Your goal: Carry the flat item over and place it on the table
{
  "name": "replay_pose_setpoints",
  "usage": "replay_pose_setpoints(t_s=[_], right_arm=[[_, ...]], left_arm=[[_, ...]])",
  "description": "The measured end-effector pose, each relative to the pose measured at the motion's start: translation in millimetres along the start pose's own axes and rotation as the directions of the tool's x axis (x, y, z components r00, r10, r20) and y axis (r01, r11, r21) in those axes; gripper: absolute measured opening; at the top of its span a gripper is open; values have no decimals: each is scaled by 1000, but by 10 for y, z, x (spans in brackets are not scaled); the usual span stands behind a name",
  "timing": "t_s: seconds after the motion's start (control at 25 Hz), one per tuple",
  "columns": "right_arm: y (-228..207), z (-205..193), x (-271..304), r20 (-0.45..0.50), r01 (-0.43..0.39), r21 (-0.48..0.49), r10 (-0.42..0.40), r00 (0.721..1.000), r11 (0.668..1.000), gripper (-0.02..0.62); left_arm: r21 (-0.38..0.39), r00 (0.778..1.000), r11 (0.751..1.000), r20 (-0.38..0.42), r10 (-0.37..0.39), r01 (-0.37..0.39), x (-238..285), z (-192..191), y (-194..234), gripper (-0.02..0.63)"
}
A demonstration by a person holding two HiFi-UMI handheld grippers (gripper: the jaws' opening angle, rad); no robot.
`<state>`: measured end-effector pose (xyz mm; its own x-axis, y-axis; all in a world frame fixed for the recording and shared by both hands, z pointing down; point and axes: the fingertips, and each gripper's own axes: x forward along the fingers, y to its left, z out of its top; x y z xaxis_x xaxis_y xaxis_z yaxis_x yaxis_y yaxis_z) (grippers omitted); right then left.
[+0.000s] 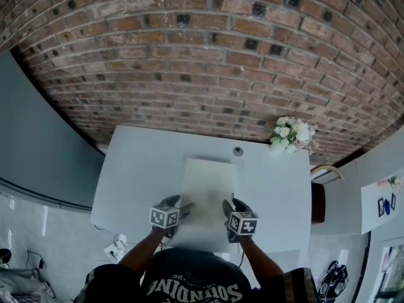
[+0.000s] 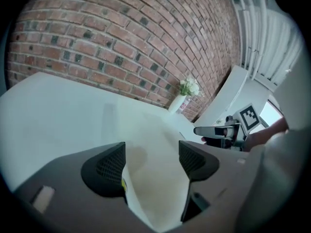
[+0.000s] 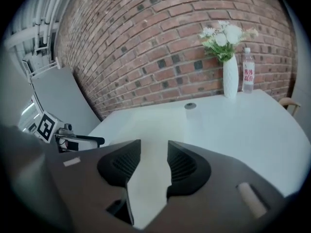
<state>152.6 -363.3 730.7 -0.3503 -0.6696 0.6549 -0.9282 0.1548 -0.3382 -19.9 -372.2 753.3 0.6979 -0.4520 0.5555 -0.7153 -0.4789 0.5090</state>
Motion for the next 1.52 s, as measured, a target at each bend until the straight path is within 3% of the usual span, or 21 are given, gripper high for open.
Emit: replay_pose_setpoints(t_s=[0.08, 0.2, 0.44, 0.88, 1.12, 1.52], right_arm=[[9, 123, -47, 35, 19, -22, -18, 999, 1000, 98], [22, 271, -103, 78, 36, -43, -33, 996, 998, 11], [105, 429, -159, 120, 29, -78, -19, 993, 996, 0], [401, 943, -371, 268, -12, -182, 62, 961, 983, 0], [590, 1378, -615, 374, -3, -255, 101, 922, 967, 0], [771, 1848, -933, 486, 3, -276, 137, 863, 961, 0]], left_arm=[[39, 999, 999, 36, -1, -1, -48, 132, -55, 314], [102, 995, 995, 95, -5, -5, -92, 322, -146, 227], [172, 985, 984, 169, 26, -55, -164, 540, -221, 9], [301, 967, 951, 253, -12, -67, -226, 1060, -562, 9], [363, 939, 928, 339, -52, -79, -388, 1514, -795, 9], [409, 894, 909, 432, -114, -82, -635, 1984, -1117, 9]])
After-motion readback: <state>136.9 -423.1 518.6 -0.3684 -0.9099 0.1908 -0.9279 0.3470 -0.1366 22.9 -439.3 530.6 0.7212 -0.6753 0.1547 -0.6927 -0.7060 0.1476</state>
